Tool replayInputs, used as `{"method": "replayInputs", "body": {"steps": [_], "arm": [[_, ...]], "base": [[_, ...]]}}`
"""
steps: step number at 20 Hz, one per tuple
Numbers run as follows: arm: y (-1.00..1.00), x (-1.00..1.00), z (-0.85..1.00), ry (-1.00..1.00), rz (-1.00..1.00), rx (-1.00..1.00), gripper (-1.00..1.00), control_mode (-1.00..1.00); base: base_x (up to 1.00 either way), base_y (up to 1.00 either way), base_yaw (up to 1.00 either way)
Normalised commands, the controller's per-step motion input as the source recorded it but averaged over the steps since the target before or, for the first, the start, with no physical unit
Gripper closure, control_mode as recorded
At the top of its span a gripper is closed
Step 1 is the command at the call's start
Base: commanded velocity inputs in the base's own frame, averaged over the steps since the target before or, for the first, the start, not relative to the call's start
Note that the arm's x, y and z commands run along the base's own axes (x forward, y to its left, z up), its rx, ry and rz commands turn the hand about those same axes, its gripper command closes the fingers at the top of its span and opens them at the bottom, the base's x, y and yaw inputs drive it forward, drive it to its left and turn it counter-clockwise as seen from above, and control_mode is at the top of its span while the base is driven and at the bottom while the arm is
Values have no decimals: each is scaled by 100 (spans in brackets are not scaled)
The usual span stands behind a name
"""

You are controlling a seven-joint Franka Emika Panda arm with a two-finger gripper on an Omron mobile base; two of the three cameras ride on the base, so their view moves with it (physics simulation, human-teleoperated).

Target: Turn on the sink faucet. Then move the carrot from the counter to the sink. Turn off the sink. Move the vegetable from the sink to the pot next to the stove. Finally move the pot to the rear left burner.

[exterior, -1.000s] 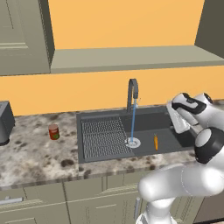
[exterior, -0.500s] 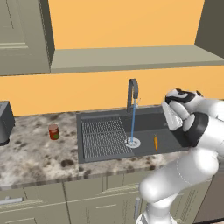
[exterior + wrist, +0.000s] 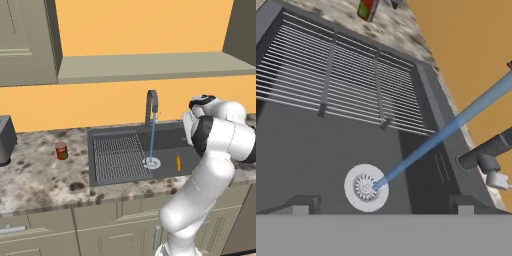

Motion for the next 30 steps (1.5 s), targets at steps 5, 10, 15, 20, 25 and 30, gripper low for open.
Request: {"method": "replayInputs", "body": {"steps": [5, 10, 15, 20, 25, 30], "arm": [[0, 41, 0, 3, -1, 19, -100, -100], [0, 39, 0, 2, -1, 11, -100, -100], [1, 38, 0, 5, -2, 10, -100, -100], [28, 31, 0, 4, -7, 5, -100, -100], [50, 27, 0, 5, -11, 2, -100, -100], [19, 33, 0, 8, -11, 3, -100, -100]], "base": [[0, 0, 0], [0, 0, 0], [0, 0, 0], [0, 0, 0], [0, 0, 0], [0, 0, 0]]}}
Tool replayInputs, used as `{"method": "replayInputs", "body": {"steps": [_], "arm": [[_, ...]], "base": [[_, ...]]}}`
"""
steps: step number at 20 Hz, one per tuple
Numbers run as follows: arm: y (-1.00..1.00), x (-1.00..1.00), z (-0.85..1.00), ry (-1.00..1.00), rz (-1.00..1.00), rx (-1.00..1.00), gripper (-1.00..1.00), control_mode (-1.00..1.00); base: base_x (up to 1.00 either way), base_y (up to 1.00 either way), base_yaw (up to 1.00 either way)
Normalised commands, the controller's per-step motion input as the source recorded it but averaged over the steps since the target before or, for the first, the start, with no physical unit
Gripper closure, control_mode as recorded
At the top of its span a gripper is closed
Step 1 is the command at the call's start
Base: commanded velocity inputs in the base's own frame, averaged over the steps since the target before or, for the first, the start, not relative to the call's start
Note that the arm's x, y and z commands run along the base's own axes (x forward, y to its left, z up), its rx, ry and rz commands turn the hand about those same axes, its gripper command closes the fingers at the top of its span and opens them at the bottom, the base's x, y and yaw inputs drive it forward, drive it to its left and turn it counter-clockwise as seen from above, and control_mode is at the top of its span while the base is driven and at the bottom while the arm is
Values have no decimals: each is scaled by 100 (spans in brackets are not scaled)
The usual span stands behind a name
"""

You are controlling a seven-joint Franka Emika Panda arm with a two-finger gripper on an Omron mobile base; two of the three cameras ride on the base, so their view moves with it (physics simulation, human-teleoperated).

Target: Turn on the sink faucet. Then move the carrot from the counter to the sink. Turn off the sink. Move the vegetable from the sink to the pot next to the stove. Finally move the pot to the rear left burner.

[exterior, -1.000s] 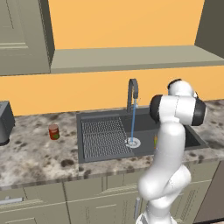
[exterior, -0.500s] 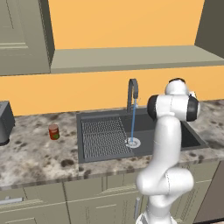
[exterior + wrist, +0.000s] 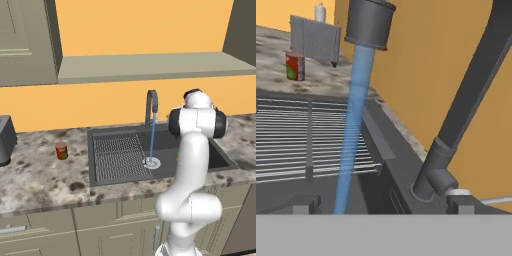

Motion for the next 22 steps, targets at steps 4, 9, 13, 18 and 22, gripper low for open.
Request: {"method": "replayInputs", "body": {"steps": [4, 9, 13, 18, 22], "arm": [[-1, 27, 0, 9, -4, 4, -100, -100], [-9, 17, 0, 5, 0, 6, -100, -100], [-16, 18, 0, 2, 0, 7, -100, -100], [-13, 18, 0, 1, 0, 6, -100, -100], [0, 13, -1, 1, 0, 3, -100, -100]], "base": [[0, 0, 0], [0, 0, 0], [0, 0, 0], [0, 0, 0], [0, 0, 0]]}}
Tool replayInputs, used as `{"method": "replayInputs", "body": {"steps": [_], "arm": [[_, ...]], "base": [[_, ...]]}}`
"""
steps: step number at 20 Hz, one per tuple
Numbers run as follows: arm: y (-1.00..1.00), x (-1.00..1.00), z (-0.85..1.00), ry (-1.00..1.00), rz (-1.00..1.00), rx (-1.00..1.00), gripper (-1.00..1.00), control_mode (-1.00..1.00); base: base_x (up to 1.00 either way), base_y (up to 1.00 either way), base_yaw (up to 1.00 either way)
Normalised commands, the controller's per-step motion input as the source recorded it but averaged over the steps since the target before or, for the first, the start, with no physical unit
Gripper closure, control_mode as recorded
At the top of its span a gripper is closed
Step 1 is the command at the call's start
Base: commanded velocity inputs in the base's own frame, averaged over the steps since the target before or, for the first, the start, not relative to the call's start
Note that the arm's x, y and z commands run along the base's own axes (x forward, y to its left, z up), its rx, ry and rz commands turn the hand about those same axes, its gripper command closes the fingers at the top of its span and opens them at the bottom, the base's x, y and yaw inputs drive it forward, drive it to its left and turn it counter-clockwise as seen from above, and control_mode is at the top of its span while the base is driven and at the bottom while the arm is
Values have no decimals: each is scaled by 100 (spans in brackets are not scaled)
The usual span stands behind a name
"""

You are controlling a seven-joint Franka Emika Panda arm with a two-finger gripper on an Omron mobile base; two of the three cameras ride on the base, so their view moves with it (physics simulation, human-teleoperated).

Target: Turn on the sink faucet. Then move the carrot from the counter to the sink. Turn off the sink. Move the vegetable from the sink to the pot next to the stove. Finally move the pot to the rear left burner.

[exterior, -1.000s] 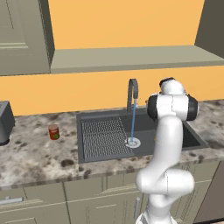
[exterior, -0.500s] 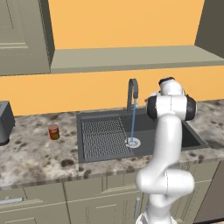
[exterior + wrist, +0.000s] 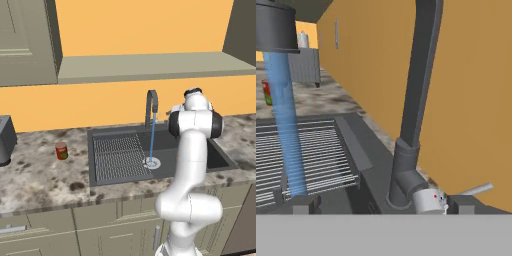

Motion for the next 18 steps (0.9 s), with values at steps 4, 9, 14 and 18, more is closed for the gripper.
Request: {"method": "replayInputs", "body": {"steps": [4, 9, 14, 18], "arm": [[0, 14, -5, 0, 0, 2, -100, -100], [0, 20, -8, 2, 0, 2, -100, -100], [0, 22, -7, 1, -1, 2, -100, -100], [0, 21, -5, 1, -1, 3, -100, -100]], "base": [[0, 0, 0], [0, 0, 0], [0, 0, 0], [0, 0, 0]]}}
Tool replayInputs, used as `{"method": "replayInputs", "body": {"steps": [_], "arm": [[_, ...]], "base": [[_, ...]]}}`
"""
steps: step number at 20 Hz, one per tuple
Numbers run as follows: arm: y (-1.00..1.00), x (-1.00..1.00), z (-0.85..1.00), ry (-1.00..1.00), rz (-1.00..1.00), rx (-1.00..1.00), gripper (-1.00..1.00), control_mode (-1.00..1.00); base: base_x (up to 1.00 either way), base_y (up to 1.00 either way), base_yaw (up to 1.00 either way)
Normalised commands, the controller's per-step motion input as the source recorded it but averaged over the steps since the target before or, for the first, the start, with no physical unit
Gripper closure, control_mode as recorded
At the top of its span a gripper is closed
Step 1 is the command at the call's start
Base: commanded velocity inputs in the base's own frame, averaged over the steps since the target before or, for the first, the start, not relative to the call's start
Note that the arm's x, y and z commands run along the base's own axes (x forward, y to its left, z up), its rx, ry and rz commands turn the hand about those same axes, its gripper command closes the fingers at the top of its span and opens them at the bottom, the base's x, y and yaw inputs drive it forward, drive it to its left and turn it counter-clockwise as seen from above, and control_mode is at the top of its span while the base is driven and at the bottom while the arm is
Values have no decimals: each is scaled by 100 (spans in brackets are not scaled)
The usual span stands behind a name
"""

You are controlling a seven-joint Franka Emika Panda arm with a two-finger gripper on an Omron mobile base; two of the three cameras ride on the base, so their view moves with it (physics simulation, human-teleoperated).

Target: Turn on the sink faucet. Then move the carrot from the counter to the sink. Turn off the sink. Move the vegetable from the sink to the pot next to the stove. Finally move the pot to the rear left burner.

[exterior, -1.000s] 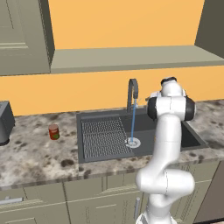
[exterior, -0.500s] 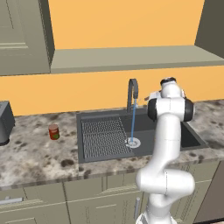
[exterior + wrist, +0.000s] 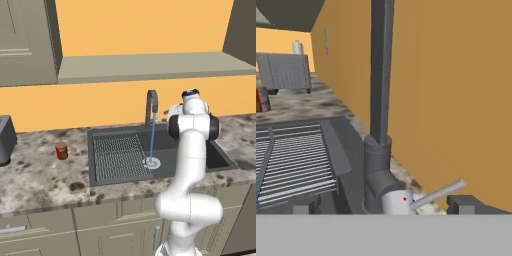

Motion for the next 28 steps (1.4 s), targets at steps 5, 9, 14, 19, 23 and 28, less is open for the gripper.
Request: {"method": "replayInputs", "body": {"steps": [5, 9, 14, 19, 23, 28], "arm": [[0, 17, -4, 1, 0, 3, -100, -100], [0, 15, -4, 2, 0, 4, -100, -100], [0, 14, -4, 2, 0, 4, -100, -100], [0, 11, -4, 2, 0, 4, -100, -100], [0, 8, -5, 1, 0, 3, -100, -100], [0, 10, -5, 2, 0, 3, -100, -100]], "base": [[0, 0, 0], [0, 0, 0], [0, 0, 0], [0, 0, 0], [0, 0, 0], [0, 0, 0]]}}
